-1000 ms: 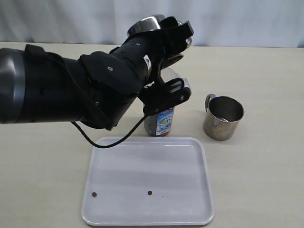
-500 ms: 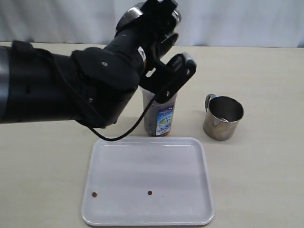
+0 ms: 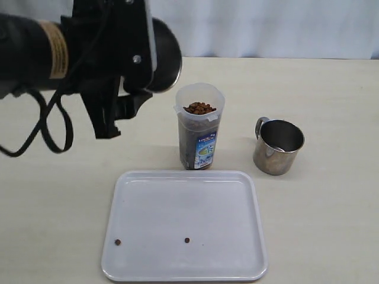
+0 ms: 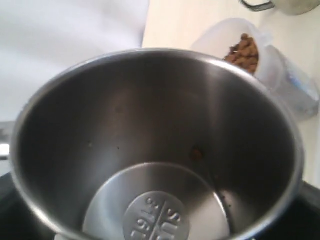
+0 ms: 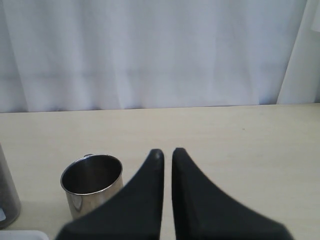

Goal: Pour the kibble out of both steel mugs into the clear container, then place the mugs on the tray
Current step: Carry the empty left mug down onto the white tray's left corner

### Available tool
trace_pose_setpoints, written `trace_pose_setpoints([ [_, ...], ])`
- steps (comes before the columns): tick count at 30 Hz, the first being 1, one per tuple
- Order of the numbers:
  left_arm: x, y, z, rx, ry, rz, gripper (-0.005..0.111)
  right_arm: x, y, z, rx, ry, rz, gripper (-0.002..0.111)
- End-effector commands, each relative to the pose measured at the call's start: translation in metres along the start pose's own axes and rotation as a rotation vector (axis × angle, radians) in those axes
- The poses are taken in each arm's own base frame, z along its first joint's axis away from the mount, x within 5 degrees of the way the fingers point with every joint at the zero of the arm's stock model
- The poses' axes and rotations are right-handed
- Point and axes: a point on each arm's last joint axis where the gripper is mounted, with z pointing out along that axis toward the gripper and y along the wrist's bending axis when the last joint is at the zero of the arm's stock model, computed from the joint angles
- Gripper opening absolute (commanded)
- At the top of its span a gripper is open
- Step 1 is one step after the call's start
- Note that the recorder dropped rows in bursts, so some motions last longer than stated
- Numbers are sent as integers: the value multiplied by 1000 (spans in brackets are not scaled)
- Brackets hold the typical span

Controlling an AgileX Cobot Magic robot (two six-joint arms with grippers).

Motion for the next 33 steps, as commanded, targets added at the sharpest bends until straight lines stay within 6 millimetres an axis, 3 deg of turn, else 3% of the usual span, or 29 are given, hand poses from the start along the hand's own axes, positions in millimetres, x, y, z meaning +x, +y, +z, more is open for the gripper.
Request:
trace_pose_setpoints([
  [1,32,-22,8,-16,-92,-275,0,1,0,0,-2,-1,-10,5],
  [5,53,-39,12,-47,-111,-442,0,1,0,0,-2,-1,-10,5],
  [6,62,-42,14,-83,-148,-563,0,1,0,0,-2,-1,-10,5],
  [7,70,-41,16,-92,-191,-677,0,1,0,0,-2,-1,-10,5],
  [9,76,-41,19,-40,-267,-735,0,1,0,0,-2,-1,-10,5],
  [12,77,-45,13,236,-534,-704,0,1,0,0,-2,-1,-10,5],
  [15,109,-48,16,377,-580,-737,0,1,0,0,-2,-1,-10,5],
  [19,137,-69,41,454,-490,-759,0,1,0,0,-2,-1,-10,5],
  [22,147,-83,57,478,-464,-743,0,1,0,0,-2,-1,-10,5],
  [25,153,-95,75,473,-579,-724,0,1,0,0,-2,-1,-10,5],
  [33,160,-99,104,591,-598,-489,0,1,0,0,-2,-1,-10,5],
])
